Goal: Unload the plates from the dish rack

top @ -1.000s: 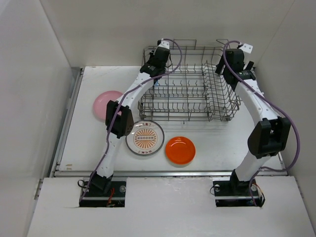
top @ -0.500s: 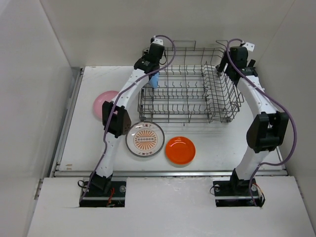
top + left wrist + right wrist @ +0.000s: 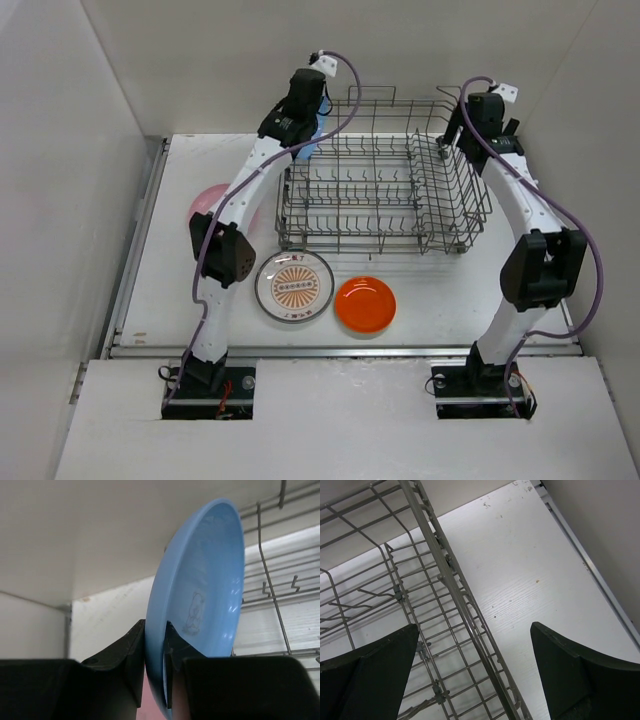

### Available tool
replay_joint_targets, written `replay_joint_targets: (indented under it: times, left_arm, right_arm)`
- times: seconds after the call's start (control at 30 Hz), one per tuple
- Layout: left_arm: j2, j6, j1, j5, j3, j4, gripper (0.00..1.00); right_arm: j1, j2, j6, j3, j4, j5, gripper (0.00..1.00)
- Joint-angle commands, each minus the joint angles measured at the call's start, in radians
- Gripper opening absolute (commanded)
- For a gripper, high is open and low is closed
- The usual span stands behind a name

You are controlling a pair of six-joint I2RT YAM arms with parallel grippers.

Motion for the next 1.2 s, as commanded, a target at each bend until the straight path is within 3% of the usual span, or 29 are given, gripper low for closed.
replay_joint_targets:
  times: [0.0,0.1,0.23,0.4,0.5,0.63,0.67,0.8,0.93,1.07,1.17]
  left_arm:
    - [-0.15,0.251,-0.045,-0.073,-0.057,0.236,0.0]
    - [-0.159,0.337,-0.045,-0.113,-0.082,0.33,0.0]
    - [-0.182,0.294,-0.019,-0.124,-0.026,0.272,0.0]
    - [-0.245,0.094,0.108,-0.057,0.07,-0.039,0.0]
    - [-0.308,-0.107,0.286,0.187,0.058,-0.277,0.0]
    - [-0.405,-0.148,0.469,0.526,-0.181,-0.367,0.0]
    - [-0.45,-0.148,0.495,0.563,-0.322,-0.35,0.0]
    - [-0.512,-0.224,0.665,0.627,-0.584,-0.203,0.0]
    - [-0.498,-0.205,0.728,0.813,-0.704,-0.172,0.0]
    - [-0.448,-0.18,0.738,0.865,-0.74,-0.163,0.0]
    - [-0.383,-0.192,0.738,0.874,-0.731,-0.163,0.07]
  right_arm:
    - [0.001,-0.064,-0.008,0.015,0.04,-0.005,0.99]
    - [0.001,-0.093,-0.008,0.002,0.05,-0.005,0.99]
    - [0.01,-0.121,-0.008,-0.02,0.06,-0.014,0.99]
    - [0.065,-0.15,-0.053,-0.02,0.06,-0.06,0.99]
    - [0.1,-0.15,-0.119,0.002,0.06,-0.14,0.99]
    - [0.18,-0.159,-0.168,0.011,0.07,-0.21,0.99]
    - [0.189,-0.159,-0.178,0.011,0.079,-0.22,0.99]
    - [0.223,-0.169,-0.179,0.011,0.089,-0.275,0.99]
    - [0.248,-0.179,-0.189,0.002,0.099,-0.284,0.99]
    - [0.258,-0.179,-0.189,-0.009,0.099,-0.273,0.99]
    - [0.267,-0.189,-0.189,-0.009,0.099,-0.283,0.99]
